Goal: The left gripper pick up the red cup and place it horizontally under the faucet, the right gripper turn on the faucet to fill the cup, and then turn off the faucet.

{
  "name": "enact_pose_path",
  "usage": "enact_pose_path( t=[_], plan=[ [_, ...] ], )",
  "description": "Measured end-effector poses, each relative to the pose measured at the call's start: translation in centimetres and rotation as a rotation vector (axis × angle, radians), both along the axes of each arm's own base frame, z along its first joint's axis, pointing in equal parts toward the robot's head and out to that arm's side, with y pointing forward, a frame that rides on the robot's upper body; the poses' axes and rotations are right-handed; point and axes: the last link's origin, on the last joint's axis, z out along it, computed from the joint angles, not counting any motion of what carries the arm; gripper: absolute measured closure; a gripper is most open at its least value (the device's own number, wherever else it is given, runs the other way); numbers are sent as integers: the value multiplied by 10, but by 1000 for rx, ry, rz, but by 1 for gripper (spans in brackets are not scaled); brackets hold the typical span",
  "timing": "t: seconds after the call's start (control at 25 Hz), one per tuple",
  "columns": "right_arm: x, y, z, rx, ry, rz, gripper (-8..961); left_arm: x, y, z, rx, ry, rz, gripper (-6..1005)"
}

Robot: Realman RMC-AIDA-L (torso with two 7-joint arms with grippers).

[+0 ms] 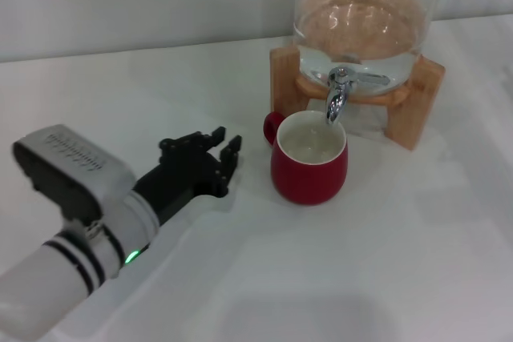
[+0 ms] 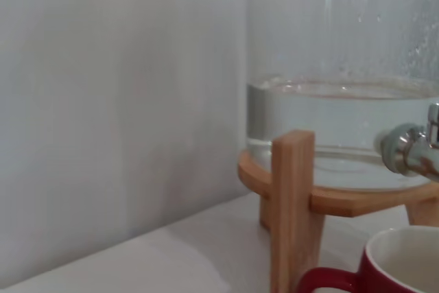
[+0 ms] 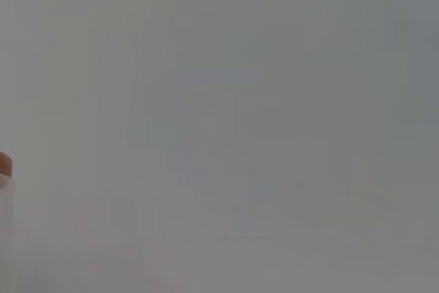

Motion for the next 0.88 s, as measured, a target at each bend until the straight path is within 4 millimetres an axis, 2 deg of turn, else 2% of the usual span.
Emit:
enact_pose_path(
  t=[0.24,0.28,0.32,0.36,0.48,0.64,0.88],
  plan=[
    [2,-4,-1,-1,3,-9,280,-13,-5,28,127,-76,-21,743],
    [3,-4,-1,-1,3,-9,280,-13,-5,28,127,-76,-21,742],
    [3,-4,-1,-1,3,-10,280,-17,-5,40,182,-100,-30,741],
    [3,-5,-1,-1,3,-11,280,-17,-4,44,199,-107,-34,739],
    [7,-11,-1,2,2,-19,280,-19,1,60,275,-126,-47,735],
    [8,-17,0,10,-1,-12,280,-23,7,72,324,-135,-39,730],
    [4,-29,3,33,-6,46,280,-37,15,101,439,-166,-7,723]
  ],
)
